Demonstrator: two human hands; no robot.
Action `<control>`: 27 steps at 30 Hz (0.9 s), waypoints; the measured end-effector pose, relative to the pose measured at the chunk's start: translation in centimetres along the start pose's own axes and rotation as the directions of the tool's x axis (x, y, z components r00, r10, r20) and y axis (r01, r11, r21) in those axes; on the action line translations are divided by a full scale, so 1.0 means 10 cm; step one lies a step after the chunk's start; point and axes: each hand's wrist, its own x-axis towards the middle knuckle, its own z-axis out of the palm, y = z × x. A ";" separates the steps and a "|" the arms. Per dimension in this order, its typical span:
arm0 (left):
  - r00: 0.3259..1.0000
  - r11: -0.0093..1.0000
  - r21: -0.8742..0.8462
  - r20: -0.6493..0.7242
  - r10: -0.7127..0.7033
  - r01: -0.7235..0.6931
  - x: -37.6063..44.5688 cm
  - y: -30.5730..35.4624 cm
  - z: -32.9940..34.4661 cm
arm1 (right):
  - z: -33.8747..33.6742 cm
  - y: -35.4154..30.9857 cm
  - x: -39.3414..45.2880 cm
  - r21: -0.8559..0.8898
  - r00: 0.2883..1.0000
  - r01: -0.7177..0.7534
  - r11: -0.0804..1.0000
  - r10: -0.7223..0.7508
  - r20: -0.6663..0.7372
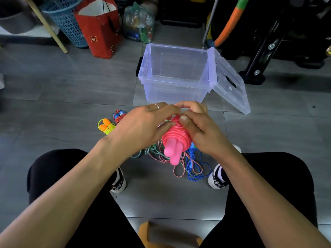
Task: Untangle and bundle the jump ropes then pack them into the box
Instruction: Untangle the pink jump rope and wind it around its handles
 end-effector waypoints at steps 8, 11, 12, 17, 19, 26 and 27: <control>0.927 0.885 0.276 0.094 0.364 -0.376 0.00 -0.23 -0.10 | 0.23 0.02 -0.02 0.078 0.998 -0.059 0.995 0.061 -0.026; 0.884 0.835 0.297 0.087 0.460 -0.464 0.00 -0.31 -0.05 | 0.29 0.03 0.02 0.103 0.991 -0.079 0.992 0.089 -0.098; 0.874 0.827 0.292 0.082 0.478 -0.480 0.00 -0.32 -0.04 | 0.29 0.03 0.02 0.108 0.990 -0.072 0.992 0.084 -0.113; 0.838 0.800 0.261 0.079 0.541 -0.541 0.00 -0.31 -0.01 | 0.26 0.06 0.00 0.094 0.995 -0.081 0.992 0.086 -0.052; 0.824 0.782 0.271 0.095 0.558 -0.561 0.00 -0.30 0.02 | 0.27 0.07 -0.01 0.082 0.996 -0.077 0.994 0.080 -0.032; 0.815 0.765 0.289 0.125 0.565 -0.575 0.04 -0.24 0.08 | 0.24 0.13 -0.03 0.097 0.994 -0.102 0.990 0.099 0.035; 0.818 0.768 0.287 0.125 0.562 -0.572 0.04 -0.24 0.09 | 0.22 0.13 -0.02 0.126 0.992 -0.123 0.984 0.117 0.050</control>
